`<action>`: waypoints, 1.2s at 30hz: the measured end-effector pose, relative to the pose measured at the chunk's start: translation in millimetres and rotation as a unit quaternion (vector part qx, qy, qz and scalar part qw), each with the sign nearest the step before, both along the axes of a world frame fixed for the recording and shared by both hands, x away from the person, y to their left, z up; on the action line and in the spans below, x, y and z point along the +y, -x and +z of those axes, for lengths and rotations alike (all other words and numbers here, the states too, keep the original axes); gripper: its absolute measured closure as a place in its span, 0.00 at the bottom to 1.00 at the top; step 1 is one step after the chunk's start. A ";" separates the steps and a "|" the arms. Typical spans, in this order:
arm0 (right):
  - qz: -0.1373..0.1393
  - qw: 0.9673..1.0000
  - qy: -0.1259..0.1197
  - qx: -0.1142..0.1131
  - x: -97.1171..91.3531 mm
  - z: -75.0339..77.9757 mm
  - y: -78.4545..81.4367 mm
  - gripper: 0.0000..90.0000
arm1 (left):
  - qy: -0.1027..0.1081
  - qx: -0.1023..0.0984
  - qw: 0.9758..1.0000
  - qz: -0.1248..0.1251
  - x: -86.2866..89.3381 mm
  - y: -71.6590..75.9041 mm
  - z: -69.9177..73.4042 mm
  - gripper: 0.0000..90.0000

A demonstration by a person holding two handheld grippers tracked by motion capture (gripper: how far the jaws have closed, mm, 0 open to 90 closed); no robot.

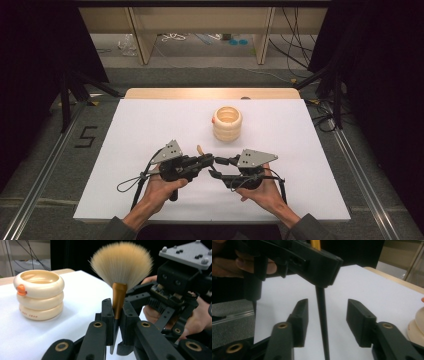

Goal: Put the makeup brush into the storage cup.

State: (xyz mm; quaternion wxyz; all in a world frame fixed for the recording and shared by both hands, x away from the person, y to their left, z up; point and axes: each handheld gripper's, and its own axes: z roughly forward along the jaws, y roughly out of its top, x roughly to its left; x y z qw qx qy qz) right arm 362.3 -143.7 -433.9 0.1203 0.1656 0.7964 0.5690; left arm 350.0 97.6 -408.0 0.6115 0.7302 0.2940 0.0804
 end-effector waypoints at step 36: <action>0.005 0.999 0.046 0.005 7.5 -4.4 1.4 0.58 | -0.099 -0.008 0.995 -0.021 -12.5 -3.7 15.5 0.92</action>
